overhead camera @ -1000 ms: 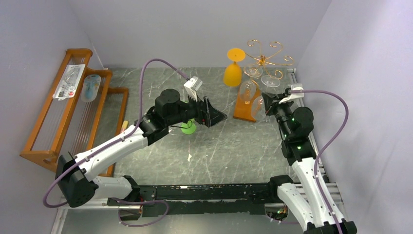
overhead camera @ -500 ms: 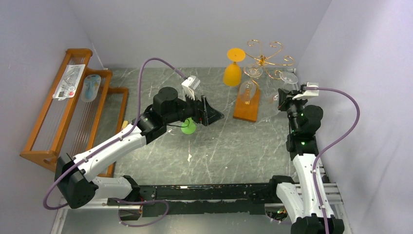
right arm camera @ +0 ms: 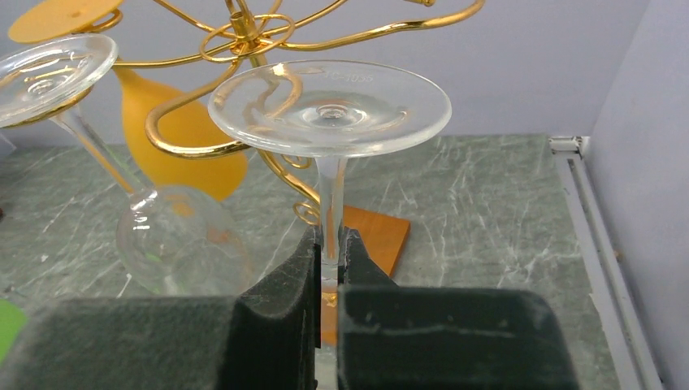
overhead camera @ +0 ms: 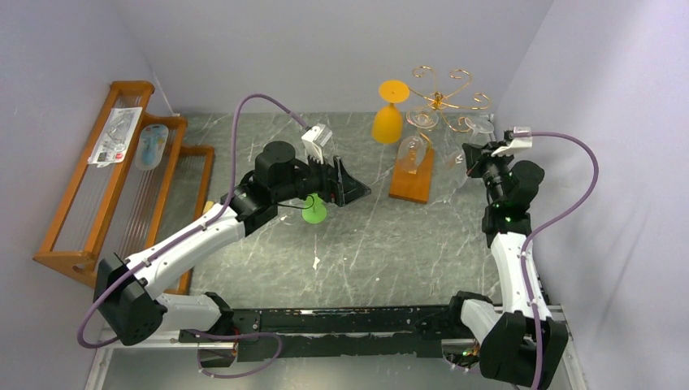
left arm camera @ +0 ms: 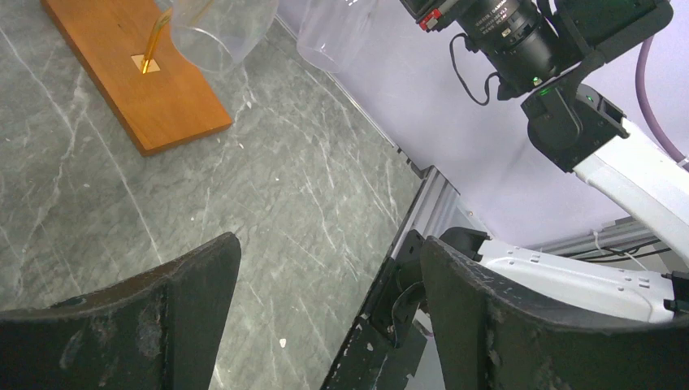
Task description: Place the wine glass upside down on the wine glass rack
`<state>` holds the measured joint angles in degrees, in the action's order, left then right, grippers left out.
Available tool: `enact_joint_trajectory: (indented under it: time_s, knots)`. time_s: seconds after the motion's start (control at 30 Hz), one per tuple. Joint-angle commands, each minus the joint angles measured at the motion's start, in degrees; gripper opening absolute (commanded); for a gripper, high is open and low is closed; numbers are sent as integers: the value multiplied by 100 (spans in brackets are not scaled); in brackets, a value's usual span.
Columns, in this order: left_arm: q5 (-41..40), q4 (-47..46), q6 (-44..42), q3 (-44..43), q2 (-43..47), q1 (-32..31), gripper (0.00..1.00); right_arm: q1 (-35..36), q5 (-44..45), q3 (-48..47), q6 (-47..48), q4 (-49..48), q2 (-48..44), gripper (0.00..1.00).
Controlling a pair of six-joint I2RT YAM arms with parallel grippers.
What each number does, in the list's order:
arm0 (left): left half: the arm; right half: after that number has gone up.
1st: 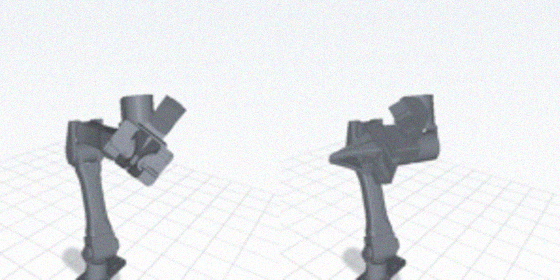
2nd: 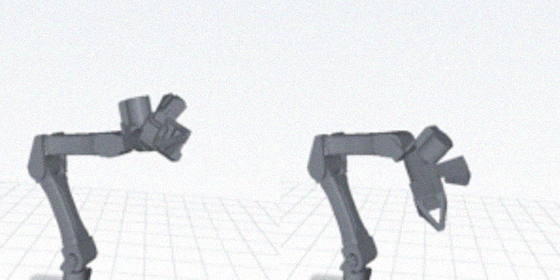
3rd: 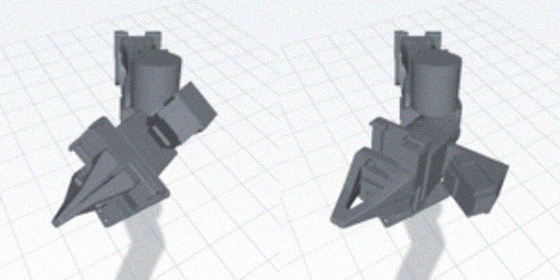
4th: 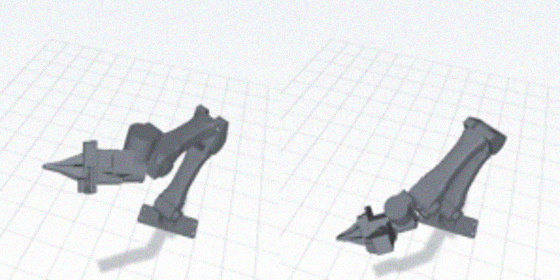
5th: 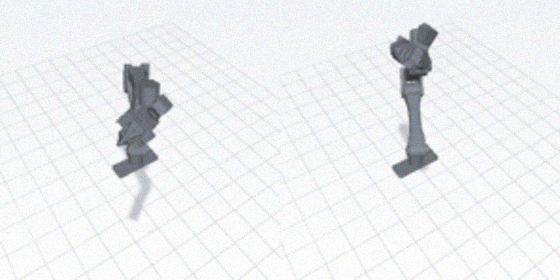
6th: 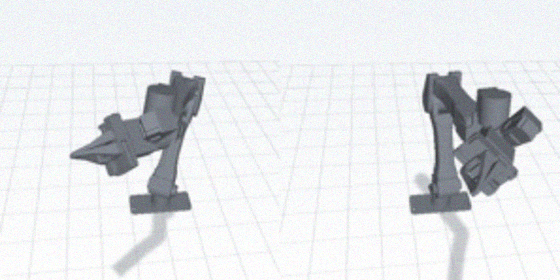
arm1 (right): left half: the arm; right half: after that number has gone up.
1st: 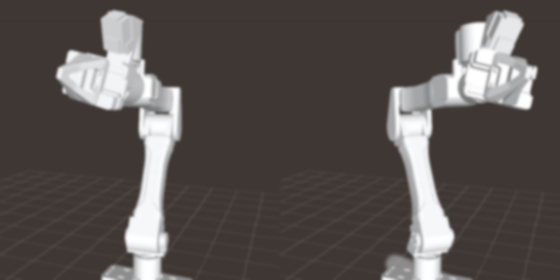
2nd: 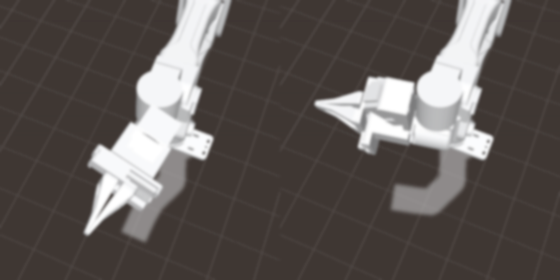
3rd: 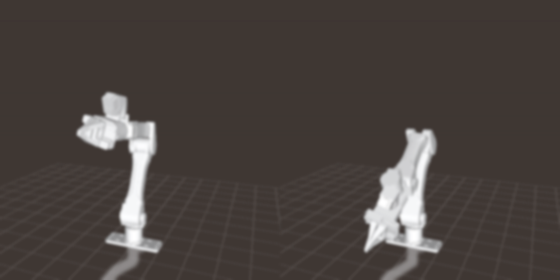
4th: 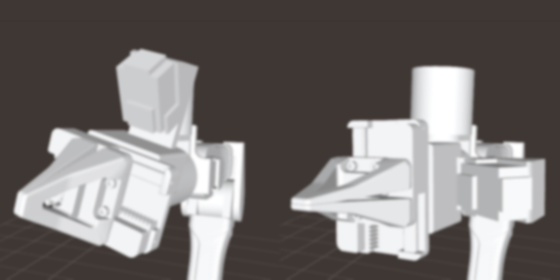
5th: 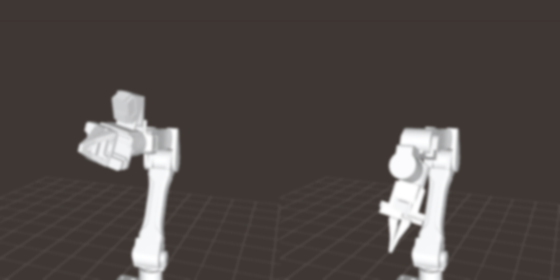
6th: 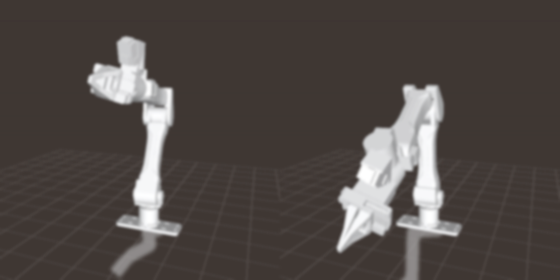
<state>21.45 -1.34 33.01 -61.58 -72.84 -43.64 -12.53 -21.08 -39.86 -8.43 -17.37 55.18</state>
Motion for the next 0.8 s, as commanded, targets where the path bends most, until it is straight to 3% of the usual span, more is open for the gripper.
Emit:
enact_joint_trajectory:
  time_s: [0.0, 0.33, 0.77]
  knots:
    - [230, 26, 6, -234, -87, 83, 85, -167, -577, -227, -238, -918, 169, 0]
    - [255, 89, 1, -295, -159, 158, 85, -205, -1617, -820, -36, -1102, 1136, 0]
    - [254, 95, 11, -242, -212, 184, 84, -201, -2590, -1009, 545, -640, 1530, 0]
